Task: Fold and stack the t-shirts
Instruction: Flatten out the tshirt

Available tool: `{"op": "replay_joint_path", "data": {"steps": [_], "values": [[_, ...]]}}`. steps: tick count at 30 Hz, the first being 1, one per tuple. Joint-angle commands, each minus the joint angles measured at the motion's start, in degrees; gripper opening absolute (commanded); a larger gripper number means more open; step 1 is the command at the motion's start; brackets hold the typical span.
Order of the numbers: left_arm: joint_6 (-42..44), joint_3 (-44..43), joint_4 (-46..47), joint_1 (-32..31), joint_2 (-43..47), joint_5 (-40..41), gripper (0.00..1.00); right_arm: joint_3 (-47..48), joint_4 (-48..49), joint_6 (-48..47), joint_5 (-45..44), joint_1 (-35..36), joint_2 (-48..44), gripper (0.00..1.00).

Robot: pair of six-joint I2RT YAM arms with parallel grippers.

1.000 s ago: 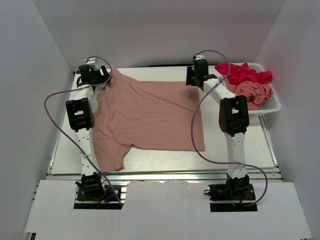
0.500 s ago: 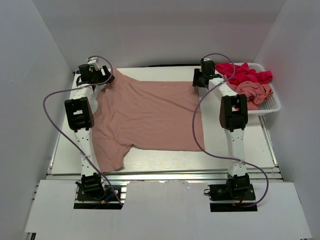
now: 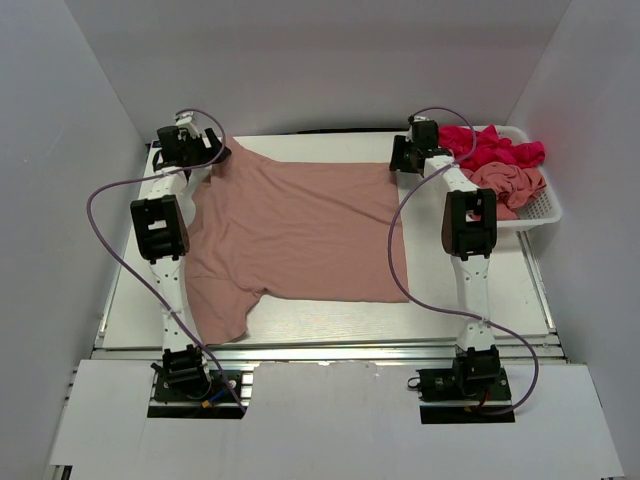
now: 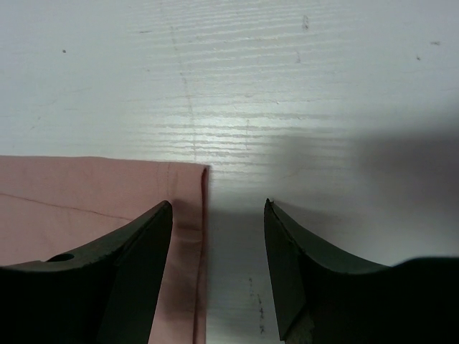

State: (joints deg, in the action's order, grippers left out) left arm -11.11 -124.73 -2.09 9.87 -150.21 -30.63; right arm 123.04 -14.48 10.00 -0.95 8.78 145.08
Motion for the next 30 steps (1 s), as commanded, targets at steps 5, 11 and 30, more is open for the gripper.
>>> {"op": "replay_joint_path", "data": {"steps": [5,11,30], "values": [[-4.3,-5.4,1.6,-0.4,-2.6,-3.7,0.9,3.7,3.7,0.7,10.0,-1.6,1.8,0.59],[-7.3,-5.4,4.8,-0.6,-4.4,-6.3,0.88,3.4,5.5,1.1,11.8,-1.8,2.5,0.53],[-2.2,-6.9,-0.5,-0.5,-3.0,-4.9,0.84,0.4,9.9,4.9,18.2,-1.7,3.0,0.0]]}}
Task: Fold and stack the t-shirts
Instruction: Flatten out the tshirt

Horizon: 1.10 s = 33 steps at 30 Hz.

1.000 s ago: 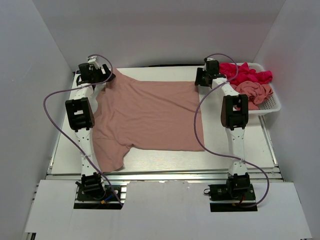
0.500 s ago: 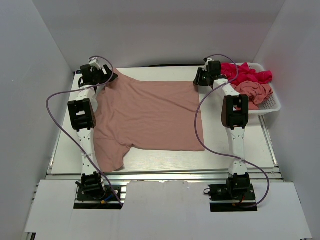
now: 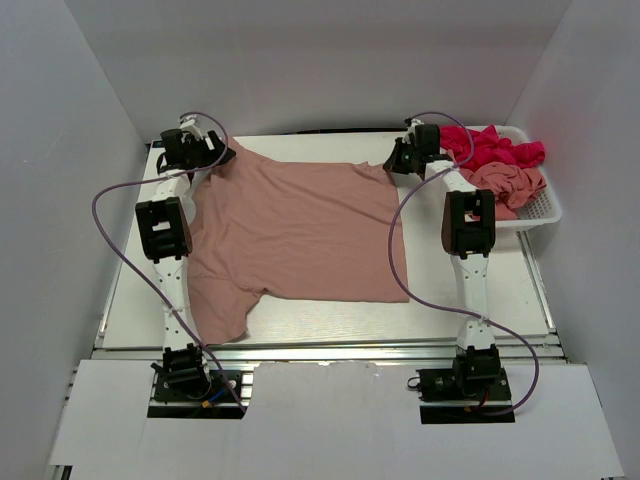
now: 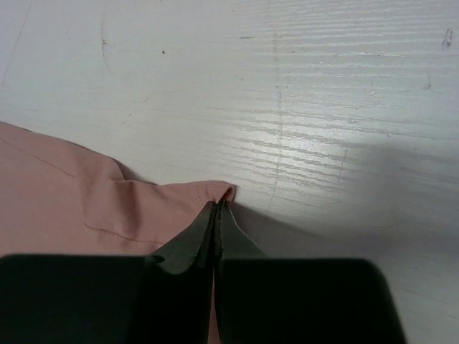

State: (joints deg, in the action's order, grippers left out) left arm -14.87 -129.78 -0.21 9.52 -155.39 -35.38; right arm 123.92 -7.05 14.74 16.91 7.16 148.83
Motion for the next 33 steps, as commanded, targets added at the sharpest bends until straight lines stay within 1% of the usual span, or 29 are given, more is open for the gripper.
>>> {"op": "replay_joint_path", "data": {"steps": [1,3,5,6,7,8,12,16,18,20,22,23,28,33], "values": [[1.7,-1.9,-2.6,0.0,2.4,0.0,0.83,-1.5,2.7,-0.1,0.2,-0.2,-1.1,0.0],[2.0,-1.8,-3.1,0.1,3.1,0.0,0.81,-2.9,3.4,-0.6,-0.5,-0.1,-2.5,0.0],[2.8,-1.4,-3.8,0.3,4.3,1.1,0.7,-5.9,5.1,-0.9,-1.6,-0.1,-3.7,0.0],[3.2,-1.4,-4.0,0.8,4.7,1.7,0.61,-6.8,5.7,-1.0,-2.0,0.0,-5.0,0.0],[3.9,-1.4,-4.3,1.0,5.3,2.9,0.19,-7.5,6.3,-1.6,-2.6,-0.1,-5.7,0.0],[4.2,-1.4,-4.7,1.4,5.8,3.6,0.0,-8.1,6.4,-1.9,-3.5,0.0,-6.3,0.0],[7.1,-0.7,-6.5,4.1,10.8,5.0,0.0,-9.5,5.9,-4.0,-5.2,-0.1,-10.5,0.0],[10.5,0.8,-7.9,5.8,14.2,6.7,0.0,-10.3,5.7,-4.6,-6.3,0.0,-13.5,0.0],[10.8,0.9,-8.5,6.5,15.3,7.4,0.0,-10.6,5.5,-4.7,-6.4,0.0,-14.5,0.0],[11.5,0.8,-8.9,6.8,16.6,8.0,0.0,-11.0,5.4,-4.4,-6.2,0.0,-15.1,0.0],[12.3,0.8,-9.3,6.7,17.7,7.5,0.07,-11.8,5.5,-3.8,-5.4,0.0,-15.6,0.0],[12.5,0.9,-9.9,6.8,18.1,7.2,0.08,-12.3,5.7,-3.8,-5.2,0.4,-16.3,0.0],[12.7,1.4,-10.9,6.7,20.4,6.8,0.08,-14.8,6.4,-4.0,-5.3,1.1,-19.5,0.0],[12.5,-0.3,-13.2,6.7,25.2,6.0,0.08,-15.4,6.4,-4.4,-5.7,1.1,-25.0,0.0]]}}
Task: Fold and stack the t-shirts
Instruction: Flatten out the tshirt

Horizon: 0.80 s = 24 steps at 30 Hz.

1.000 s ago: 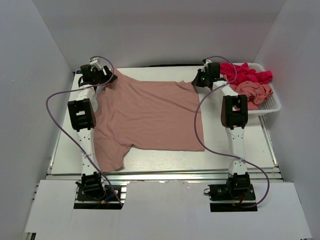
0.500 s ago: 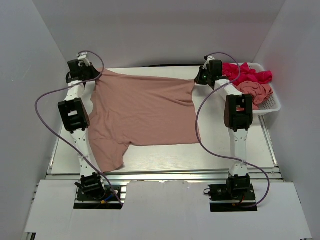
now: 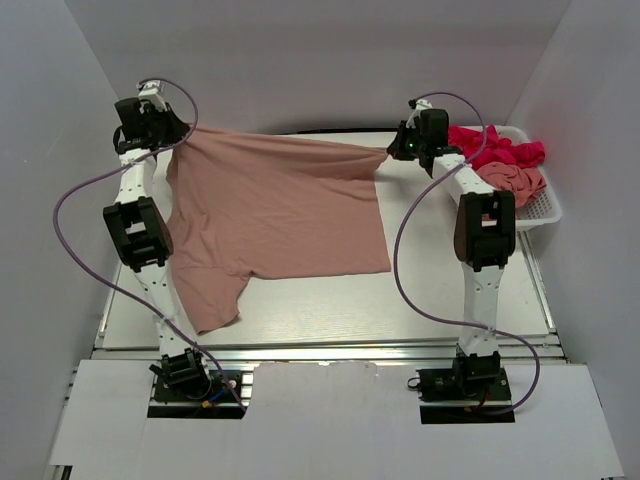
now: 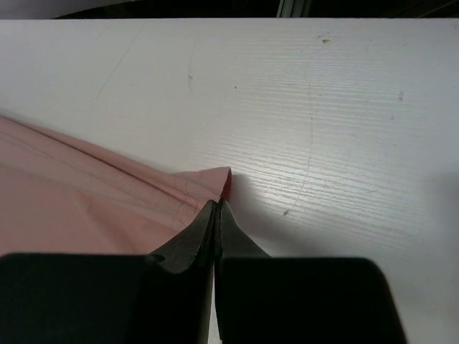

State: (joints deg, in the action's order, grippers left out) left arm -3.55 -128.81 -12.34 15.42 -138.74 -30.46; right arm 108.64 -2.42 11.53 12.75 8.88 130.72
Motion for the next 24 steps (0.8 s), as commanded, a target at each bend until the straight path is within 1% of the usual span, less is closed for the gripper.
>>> {"op": "replay_joint_path", "data": {"steps": [1,4,5,6,7,10,12,13,15,16,18,19,21,24], "values": [[1.4,-1.4,-2.2,0.9,9.8,1.0,0.07,-0.4,1.7,-1.0,-1.3,-0.6,-8.1,0.0],[2.1,0.3,-3.7,0.8,16.2,0.7,0.07,-2.8,1.8,0.1,-1.1,-0.7,-14.1,0.0],[2.1,0.8,-3.8,0.9,18.1,0.7,0.07,-4.5,2.3,0.3,-1.2,-0.5,-17.9,0.0],[2.1,1.3,-3.9,0.8,22.1,0.8,0.07,-5.2,3.5,0.5,-1.2,-0.4,-19.7,0.0],[2.2,1.6,-4.4,0.8,24.0,0.9,0.07,-5.6,3.5,0.7,-1.4,-0.4,-21.7,0.0],[2.2,0.9,-6.5,0.8,30.8,2.9,0.06,-4.9,2.2,0.8,-1.9,-0.2,-30.4,0.0],[2.8,-0.3,-8.7,0.8,34.0,4.3,0.03,-3.7,-1.2,1.3,-2.4,-0.2,-33.8,0.0],[2.8,0.1,-9.6,0.9,38.1,4.8,0.02,-3.5,-1.7,1.7,-2.1,-0.2,-37.2,0.0],[3.2,5.4,-8.7,0.9,43.5,5.1,0.02,-4.0,-2.9,3.4,-1.2,-0.1,-40.5,0.0],[3.1,8.1,-6.3,0.8,49.5,5.0,0.02,-4.1,-3.1,3.9,-0.7,-0.1,-43.6,0.0],[2.8,13.7,-4.6,0.8,54.5,5.2,0.03,-4.2,-4.0,5.2,-0.4,0.2,-46.2,0.0],[2.8,14.0,-6.0,0.8,57.4,5.3,0.03,-3.9,-5.0,5.4,-0.1,0.3,-48.3,0.0],[3.4,13.1,-9.4,0.8,59.2,6.5,0.03,-3.7,-6.2,6.0,0.0,0.6,-50.3,0.0],[3.5,13.8,-10.5,0.9,63.3,8.2,0.03,-2.6,-7.9,6.1,-0.6,0.7,-53.0,0.0]]}}
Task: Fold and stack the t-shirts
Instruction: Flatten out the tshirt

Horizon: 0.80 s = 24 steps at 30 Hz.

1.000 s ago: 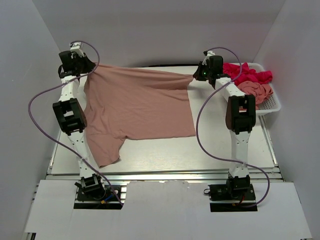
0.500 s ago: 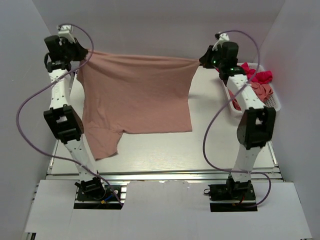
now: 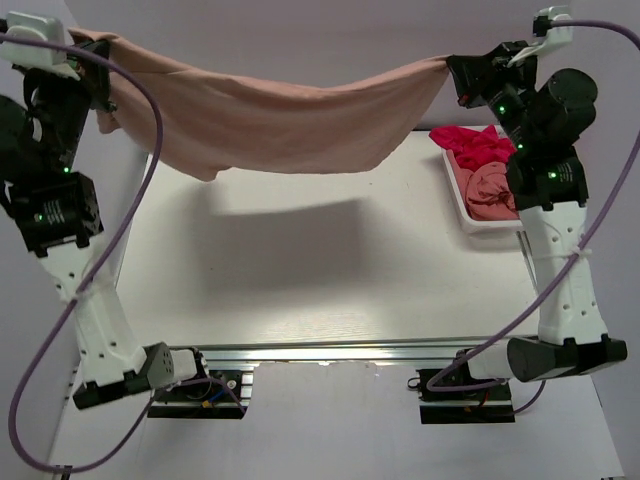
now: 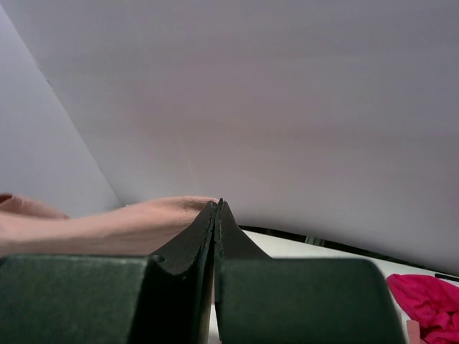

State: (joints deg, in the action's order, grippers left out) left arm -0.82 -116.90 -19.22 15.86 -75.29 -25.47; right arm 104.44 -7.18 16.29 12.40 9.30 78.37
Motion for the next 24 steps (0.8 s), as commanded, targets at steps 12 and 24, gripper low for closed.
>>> {"op": "replay_joint_path", "data": {"steps": [12,24], "values": [[-2.3,-2.6,-6.7,0.4,1.9,8.8,0.07,0.6,-6.8,0.1,-6.1,0.3,-8.1,0.0],[-4.3,-6.4,-8.1,0.4,5.2,6.3,0.11,-1.2,-8.5,2.9,-5.2,0.8,-13.5,0.0]]}}
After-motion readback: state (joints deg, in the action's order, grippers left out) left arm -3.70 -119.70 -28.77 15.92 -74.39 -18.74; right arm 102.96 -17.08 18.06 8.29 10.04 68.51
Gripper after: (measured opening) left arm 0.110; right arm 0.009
